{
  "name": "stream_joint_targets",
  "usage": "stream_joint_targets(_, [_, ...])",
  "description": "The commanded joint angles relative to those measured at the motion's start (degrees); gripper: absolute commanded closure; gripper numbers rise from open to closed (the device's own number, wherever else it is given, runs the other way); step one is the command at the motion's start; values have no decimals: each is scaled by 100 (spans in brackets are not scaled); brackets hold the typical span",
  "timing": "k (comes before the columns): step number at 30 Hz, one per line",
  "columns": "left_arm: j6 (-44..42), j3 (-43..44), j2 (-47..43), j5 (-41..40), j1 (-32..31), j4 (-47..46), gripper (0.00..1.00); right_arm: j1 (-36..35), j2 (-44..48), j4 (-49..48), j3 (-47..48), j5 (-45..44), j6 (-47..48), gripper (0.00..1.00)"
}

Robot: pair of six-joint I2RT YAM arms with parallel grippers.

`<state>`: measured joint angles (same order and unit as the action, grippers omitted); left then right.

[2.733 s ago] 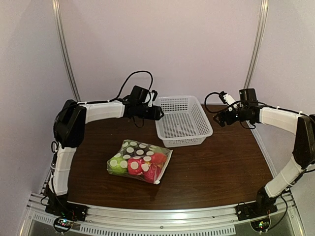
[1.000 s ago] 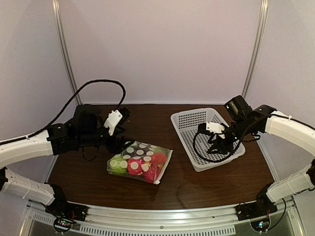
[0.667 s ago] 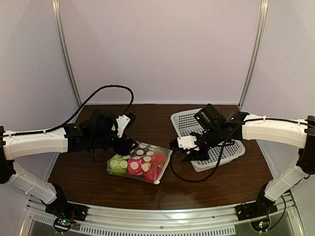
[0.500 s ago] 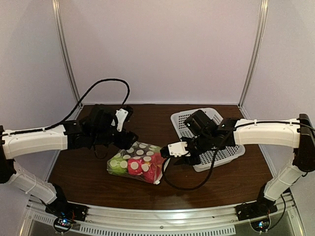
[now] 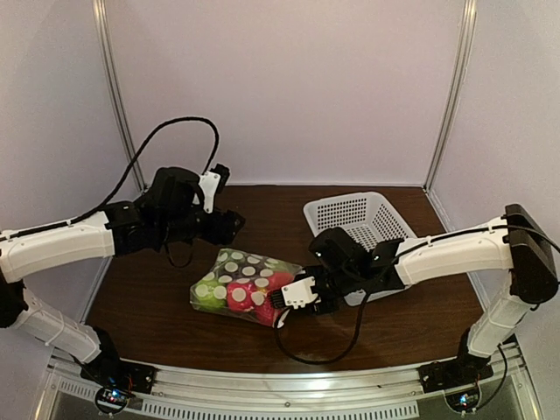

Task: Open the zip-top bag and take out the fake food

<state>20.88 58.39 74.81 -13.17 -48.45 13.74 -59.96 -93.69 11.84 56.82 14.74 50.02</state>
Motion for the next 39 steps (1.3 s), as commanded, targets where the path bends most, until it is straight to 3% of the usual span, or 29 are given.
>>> stream_joint_targets(1, [-209,88,-196,-252,55,-30,27,-156,-227,-1096,-151,-753,-260,64])
stream_joint_targets(9, [-311,-205,-533,-435,80,-72,26,-200,-305,-774,29,-588,-307,100])
stream_joint_targets(16, [-741,-531,-1153,-432,82,161,26,-178,-424,1057,1865,-2,-717,100])
stream_joint_targets(21, [-1026,-838,-2183,-18,76,320,26,-173,-873,2012,3422,233,-1137,100])
stream_joint_targets(28, [-1264,-1491,-3360,763,75,226,28,-167,-1467,2715,5029,124,-1580,100])
stream_joint_targets(34, [-1437,-1560,-3414,1612,75,236,28,-173,-1968,3139,5904,7,-1942,100])
stream_joint_targets(39, [-1394,-1588,-3465,1601,72,96,28,-171,-2246,3372,6267,-231,-1970,100])
